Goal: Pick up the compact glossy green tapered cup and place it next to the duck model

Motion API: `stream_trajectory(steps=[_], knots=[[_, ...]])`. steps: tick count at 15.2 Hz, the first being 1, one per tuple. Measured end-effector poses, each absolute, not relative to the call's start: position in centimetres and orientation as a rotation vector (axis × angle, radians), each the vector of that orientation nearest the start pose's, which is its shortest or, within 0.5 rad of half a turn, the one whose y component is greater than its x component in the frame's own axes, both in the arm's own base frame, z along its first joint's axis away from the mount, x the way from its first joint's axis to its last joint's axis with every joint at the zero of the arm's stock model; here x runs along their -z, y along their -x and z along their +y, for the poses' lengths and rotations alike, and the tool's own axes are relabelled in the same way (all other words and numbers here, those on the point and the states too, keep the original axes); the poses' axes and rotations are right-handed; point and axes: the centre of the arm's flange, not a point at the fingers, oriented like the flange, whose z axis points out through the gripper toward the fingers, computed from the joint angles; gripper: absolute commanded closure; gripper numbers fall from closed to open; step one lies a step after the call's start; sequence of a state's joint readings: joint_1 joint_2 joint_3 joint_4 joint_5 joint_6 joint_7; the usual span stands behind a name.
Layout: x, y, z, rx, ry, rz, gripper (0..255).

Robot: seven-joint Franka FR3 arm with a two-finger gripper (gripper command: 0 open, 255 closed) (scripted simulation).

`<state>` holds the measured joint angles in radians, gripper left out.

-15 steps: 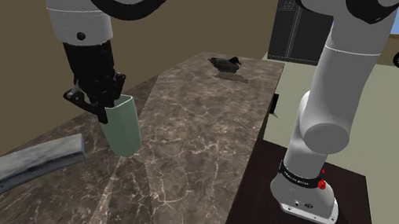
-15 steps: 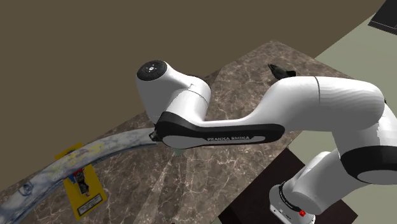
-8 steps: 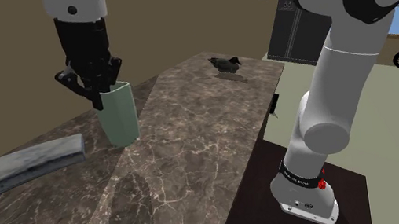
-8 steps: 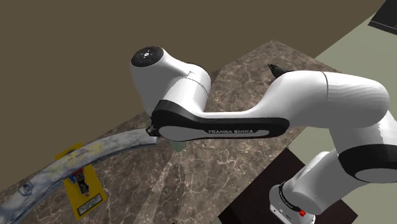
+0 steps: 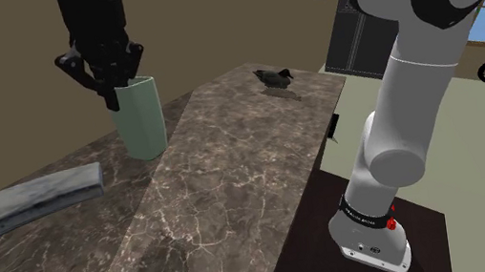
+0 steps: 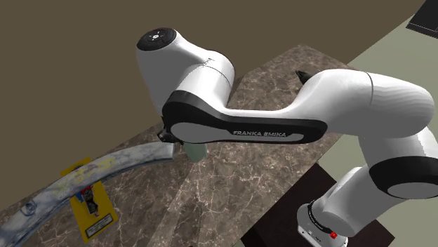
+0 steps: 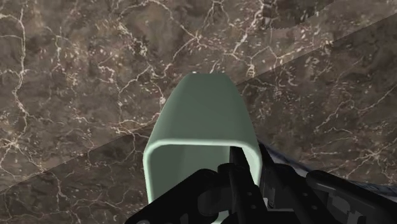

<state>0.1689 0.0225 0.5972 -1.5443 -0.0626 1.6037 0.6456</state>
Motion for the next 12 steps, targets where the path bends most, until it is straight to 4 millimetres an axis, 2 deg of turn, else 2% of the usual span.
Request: stream_trajectory(steps=[12], knots=[[-69.3,-41.3,38.3,0.1,3.146,-0.191,255]])
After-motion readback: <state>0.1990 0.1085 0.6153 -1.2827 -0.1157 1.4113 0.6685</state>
